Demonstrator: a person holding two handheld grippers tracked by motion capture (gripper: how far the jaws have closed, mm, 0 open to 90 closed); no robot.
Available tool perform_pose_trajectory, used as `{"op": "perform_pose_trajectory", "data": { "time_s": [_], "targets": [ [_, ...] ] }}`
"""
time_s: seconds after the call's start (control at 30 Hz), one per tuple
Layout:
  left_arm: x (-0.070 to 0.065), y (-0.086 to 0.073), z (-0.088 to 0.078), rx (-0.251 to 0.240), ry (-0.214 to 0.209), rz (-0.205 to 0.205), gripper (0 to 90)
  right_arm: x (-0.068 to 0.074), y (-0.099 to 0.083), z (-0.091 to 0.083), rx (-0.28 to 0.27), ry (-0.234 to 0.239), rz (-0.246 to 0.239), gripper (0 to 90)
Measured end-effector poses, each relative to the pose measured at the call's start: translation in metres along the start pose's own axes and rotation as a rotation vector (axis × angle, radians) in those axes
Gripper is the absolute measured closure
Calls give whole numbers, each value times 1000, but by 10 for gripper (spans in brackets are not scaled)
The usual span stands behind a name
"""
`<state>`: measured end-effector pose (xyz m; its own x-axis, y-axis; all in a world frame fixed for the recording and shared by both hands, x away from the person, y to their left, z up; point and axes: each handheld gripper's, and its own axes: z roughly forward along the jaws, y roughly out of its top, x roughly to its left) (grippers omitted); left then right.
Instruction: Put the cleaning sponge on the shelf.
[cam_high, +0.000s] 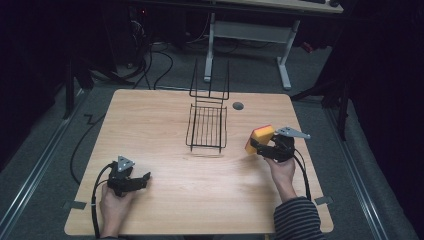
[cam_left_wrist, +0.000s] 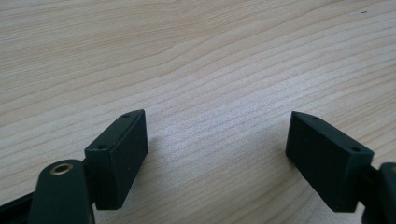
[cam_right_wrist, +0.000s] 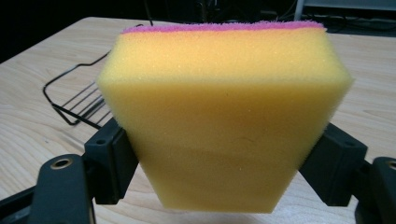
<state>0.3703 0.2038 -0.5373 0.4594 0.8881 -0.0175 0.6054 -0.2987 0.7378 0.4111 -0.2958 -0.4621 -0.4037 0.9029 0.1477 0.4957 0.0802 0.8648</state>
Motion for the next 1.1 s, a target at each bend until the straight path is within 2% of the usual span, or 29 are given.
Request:
{"op": "perform_pose_trajectory", "data": {
  "time_s": [0.27,0.6,1.1],
  "targets": [
    [0,0,0,0,0,0,215,9,5,-9,-29,49,-9,224],
    [0,0,0,0,0,0,215,21,18,-15,-30,91,-28,224],
    [0,0,0,0,0,0,215,40,37,-8,-27,153,-49,225]
  ]
}}
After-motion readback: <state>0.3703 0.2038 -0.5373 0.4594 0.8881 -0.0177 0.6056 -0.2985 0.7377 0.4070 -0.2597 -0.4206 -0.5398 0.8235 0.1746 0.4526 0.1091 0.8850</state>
